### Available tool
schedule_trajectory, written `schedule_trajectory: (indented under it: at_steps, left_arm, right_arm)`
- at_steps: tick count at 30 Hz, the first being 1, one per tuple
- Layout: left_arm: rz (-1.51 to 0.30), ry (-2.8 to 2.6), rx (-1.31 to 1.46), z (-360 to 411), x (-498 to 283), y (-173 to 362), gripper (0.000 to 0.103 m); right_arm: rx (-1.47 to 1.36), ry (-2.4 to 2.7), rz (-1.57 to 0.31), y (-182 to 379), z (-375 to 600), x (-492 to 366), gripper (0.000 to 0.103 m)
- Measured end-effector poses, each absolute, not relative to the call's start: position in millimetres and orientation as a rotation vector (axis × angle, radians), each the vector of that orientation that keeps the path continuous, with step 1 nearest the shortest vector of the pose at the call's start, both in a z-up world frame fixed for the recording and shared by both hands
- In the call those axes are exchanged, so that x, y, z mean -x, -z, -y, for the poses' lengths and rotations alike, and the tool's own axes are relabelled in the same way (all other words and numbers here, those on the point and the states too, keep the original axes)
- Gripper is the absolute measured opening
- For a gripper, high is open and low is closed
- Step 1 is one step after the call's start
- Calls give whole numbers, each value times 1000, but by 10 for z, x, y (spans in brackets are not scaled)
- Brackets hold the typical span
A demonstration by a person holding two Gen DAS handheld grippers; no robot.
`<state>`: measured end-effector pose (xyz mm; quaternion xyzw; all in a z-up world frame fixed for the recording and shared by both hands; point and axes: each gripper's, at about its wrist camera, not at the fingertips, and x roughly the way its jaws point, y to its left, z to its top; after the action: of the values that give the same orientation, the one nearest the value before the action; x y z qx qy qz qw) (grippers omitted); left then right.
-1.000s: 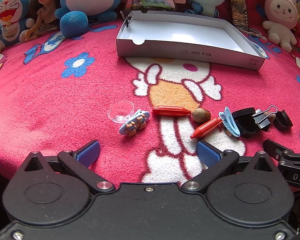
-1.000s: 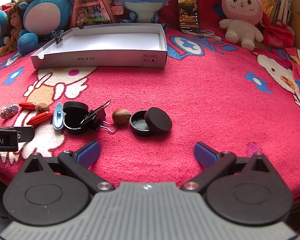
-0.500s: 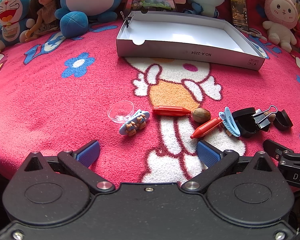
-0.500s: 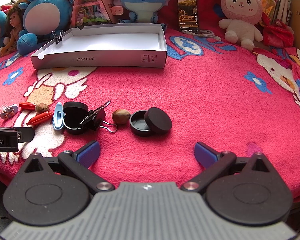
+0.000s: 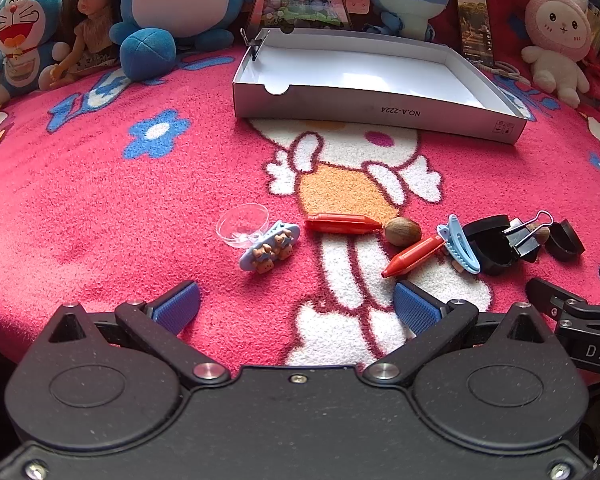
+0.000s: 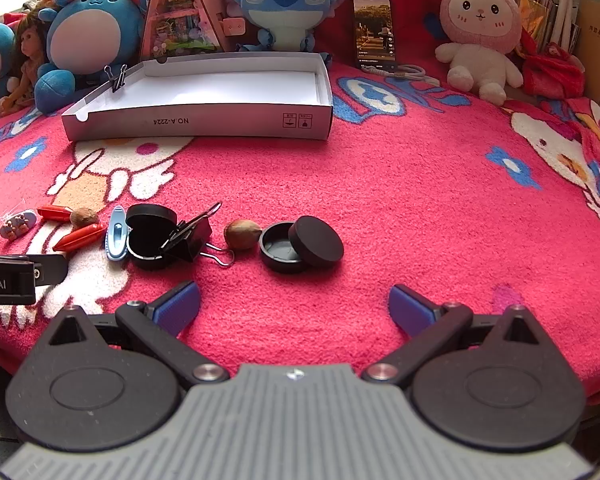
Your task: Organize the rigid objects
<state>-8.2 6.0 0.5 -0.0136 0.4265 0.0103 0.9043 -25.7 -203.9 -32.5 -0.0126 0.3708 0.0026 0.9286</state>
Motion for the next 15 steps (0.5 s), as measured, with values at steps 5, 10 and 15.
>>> schedule_trajectory:
  at_steps: [5, 10, 15]
  left_arm:
    - [-871, -3, 23, -64, 75, 3, 103]
    - [-856, 5, 14, -69, 83, 24, 103]
    - [-842, 12, 9, -65, 96, 30, 103]
  right_arm:
    - [24, -6, -759, 327, 2031, 251, 103]
    - [18, -5, -748, 318, 2052, 252, 103]
    - [9, -9, -710, 363, 2044, 301, 103]
